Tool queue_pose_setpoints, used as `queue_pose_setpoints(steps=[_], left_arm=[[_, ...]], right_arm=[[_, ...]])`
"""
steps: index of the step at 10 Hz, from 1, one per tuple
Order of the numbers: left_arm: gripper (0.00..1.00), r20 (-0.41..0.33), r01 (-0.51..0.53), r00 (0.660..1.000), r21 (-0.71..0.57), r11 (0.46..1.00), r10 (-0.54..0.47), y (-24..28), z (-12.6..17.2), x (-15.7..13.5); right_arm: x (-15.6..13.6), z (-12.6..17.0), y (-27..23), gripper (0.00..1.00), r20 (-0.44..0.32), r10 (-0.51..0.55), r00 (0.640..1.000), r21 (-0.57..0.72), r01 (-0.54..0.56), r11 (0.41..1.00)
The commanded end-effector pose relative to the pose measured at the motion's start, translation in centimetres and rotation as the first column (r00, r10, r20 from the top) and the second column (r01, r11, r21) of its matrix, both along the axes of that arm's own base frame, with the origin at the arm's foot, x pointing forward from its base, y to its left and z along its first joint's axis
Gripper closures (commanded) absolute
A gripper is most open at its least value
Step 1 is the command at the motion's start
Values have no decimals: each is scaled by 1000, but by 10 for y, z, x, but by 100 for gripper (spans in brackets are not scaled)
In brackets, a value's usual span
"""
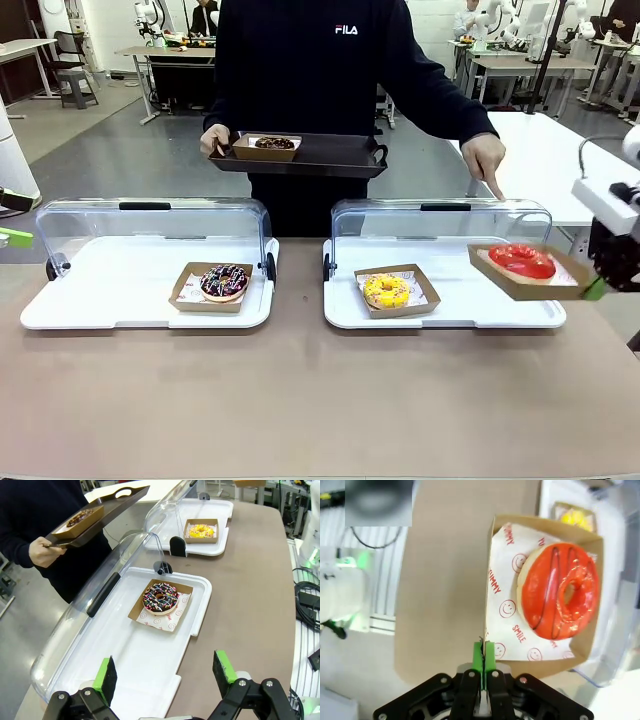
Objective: Provide the desired donut to the person.
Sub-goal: Pick up and lift the Paper togo box containing the Donut pointed at by the person, then place the picked Paper togo box onto the Handle tray extended by the person.
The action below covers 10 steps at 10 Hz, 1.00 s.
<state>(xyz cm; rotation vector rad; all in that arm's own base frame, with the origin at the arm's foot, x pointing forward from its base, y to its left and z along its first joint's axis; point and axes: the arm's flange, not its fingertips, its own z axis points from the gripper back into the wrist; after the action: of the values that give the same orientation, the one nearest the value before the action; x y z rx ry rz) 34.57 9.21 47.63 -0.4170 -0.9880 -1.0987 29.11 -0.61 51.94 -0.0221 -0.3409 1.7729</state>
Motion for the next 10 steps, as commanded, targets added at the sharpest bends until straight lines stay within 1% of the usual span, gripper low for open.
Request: queue_pose_setpoints(steps=[1,2,3,4,5,10], left_arm=[[0,-3,-3,1000,-18,1000,3,0,2,0],[0,-3,-3,1000,-18,1000,3,0,2,0],[0,-3,-3,1000,-18,1000,3,0,2,0],[0,-3,-3,1000,-18,1000,3,0,2,0],[0,-3,-3,1000,-18,1000,3,0,2,0],[0,-3,-3,1000,-18,1000,3,0,2,0]], right_arm=[[4,22,20,100,69,26,997,-17,-24,1000],[19,37,28,100,78,19,997,-4,-19,1000],[31,44,33,100,83,6,997,1,-6,1000],[39,45,39,100,79,-27,997,1,27,1000],[4,44,28,100,96,37,995,4,-38,999],[4,44,28,100,96,37,995,4,-38,999]])
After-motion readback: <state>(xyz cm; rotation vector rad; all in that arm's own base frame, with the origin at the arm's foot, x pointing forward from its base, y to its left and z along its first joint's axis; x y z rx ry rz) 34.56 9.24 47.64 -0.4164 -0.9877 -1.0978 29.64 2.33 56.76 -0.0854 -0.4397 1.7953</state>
